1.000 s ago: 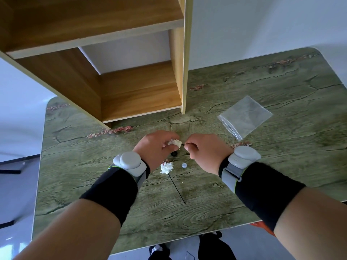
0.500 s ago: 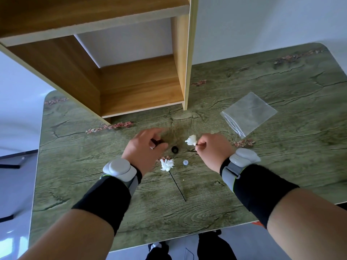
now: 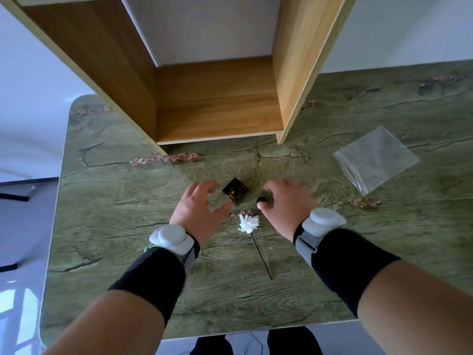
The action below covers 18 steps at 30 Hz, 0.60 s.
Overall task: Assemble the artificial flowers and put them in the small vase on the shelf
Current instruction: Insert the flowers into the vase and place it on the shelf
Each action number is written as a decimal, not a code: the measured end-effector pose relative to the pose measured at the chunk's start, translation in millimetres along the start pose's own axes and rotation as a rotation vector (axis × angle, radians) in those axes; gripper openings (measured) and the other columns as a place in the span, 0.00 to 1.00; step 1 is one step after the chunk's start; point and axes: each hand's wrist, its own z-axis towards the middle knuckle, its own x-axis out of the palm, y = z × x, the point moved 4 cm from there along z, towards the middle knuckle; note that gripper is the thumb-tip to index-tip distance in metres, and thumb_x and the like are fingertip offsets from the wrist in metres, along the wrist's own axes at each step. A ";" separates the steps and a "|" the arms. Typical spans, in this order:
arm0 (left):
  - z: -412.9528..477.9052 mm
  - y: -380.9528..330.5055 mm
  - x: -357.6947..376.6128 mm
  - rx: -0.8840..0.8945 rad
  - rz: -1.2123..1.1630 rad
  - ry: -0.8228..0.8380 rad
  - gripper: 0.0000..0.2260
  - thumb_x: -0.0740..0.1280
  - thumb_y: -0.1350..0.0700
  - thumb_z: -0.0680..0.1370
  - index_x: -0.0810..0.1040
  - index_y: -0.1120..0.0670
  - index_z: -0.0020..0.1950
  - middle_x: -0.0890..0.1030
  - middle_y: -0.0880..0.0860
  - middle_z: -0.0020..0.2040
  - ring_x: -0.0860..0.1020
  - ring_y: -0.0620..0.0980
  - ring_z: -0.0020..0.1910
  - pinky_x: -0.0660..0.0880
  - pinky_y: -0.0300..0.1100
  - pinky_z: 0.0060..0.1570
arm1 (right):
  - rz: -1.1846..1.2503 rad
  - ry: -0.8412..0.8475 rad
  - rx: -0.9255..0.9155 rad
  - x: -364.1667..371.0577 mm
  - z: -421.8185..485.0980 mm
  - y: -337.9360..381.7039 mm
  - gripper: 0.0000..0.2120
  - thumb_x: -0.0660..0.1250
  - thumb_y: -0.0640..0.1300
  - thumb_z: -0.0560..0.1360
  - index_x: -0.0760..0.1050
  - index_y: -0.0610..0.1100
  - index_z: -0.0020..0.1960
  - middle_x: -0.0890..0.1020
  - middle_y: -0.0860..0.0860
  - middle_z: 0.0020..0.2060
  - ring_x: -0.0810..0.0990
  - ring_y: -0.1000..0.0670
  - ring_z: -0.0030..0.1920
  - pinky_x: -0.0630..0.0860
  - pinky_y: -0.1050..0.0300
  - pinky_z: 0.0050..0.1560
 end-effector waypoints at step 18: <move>28.4 4.5 -4.4 0.118 -0.010 0.104 0.27 0.74 0.48 0.72 0.72 0.47 0.70 0.74 0.42 0.59 0.77 0.43 0.49 0.72 0.36 0.47 | 0.354 -0.147 -0.181 -15.9 22.7 46.8 0.12 0.72 0.38 0.68 0.77 0.47 0.49 0.78 0.50 0.46 0.78 0.50 0.39 0.77 0.56 0.42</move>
